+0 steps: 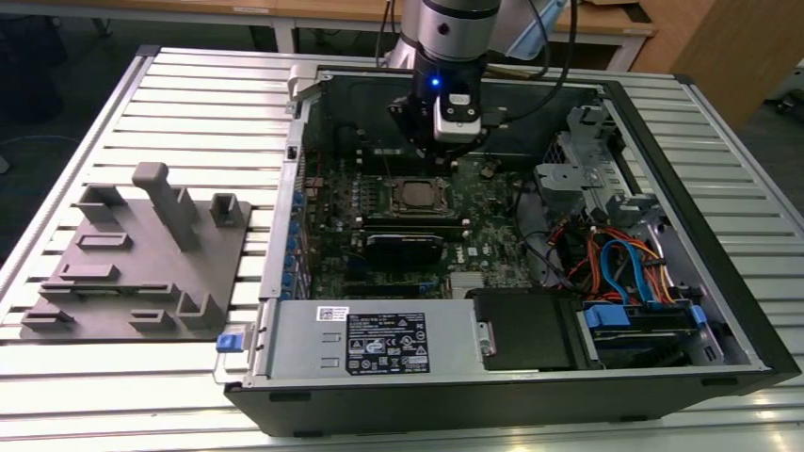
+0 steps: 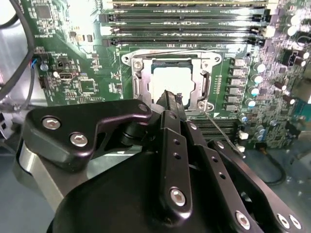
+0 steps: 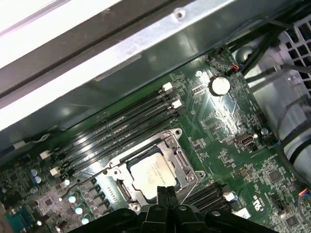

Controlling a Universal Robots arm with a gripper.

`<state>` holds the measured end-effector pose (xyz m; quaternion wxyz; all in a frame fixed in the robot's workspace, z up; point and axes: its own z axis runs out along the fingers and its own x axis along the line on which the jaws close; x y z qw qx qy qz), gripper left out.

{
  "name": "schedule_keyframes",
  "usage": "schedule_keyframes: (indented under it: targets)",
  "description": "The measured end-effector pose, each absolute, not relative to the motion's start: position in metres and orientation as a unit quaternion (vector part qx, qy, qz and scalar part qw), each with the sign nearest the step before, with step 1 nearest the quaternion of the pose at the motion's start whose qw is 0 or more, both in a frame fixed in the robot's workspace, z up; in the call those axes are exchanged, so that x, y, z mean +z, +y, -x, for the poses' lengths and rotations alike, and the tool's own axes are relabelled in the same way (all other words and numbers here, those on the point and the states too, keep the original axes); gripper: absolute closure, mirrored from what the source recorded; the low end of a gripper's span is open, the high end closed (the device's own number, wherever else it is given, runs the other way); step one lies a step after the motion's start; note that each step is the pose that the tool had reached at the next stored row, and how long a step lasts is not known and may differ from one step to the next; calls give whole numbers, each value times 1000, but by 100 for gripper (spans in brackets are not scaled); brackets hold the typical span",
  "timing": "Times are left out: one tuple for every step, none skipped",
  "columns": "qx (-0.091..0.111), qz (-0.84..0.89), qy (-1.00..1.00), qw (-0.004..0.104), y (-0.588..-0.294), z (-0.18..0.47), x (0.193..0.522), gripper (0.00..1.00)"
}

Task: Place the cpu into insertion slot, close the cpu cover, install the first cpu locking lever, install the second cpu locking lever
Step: 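Install the first cpu locking lever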

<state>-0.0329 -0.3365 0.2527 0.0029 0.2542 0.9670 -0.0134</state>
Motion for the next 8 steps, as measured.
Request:
schedule_keyframes:
  targets:
    - [-13,-250,968,3,-337,33,253,90]
    - [-13,-245,969,3,-337,33,253,90]
    - [-13,-241,970,3,-337,33,253,90]
    - [-13,-236,972,3,-337,33,253,90]
    - [-13,-232,973,3,-337,33,253,90]
    - [-13,-226,974,3,-337,33,253,90]
    - [-13,-221,975,3,-336,33,253,90]
    - [-13,-215,977,3,-337,33,253,90]
